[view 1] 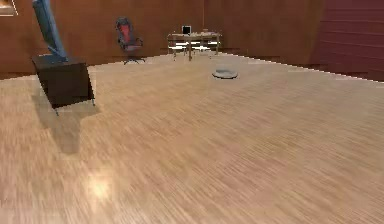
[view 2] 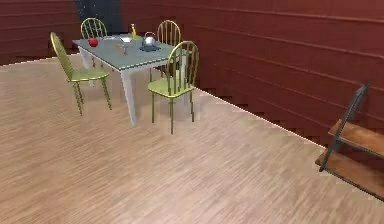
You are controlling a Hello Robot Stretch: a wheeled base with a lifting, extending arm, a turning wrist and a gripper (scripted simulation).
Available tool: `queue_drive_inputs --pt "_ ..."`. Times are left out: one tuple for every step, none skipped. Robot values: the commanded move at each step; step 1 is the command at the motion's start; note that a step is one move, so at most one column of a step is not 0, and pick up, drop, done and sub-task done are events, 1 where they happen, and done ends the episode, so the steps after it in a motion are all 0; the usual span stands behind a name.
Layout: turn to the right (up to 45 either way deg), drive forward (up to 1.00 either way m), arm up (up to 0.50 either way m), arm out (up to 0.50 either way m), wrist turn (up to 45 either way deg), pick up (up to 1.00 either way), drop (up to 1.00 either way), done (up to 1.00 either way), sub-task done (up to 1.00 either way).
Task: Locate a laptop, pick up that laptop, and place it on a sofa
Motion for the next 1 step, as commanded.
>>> queue_drive_inputs --pt "0.0 1.0 0.0 0.0 0.0 0.0 0.0 0.0 0.0"
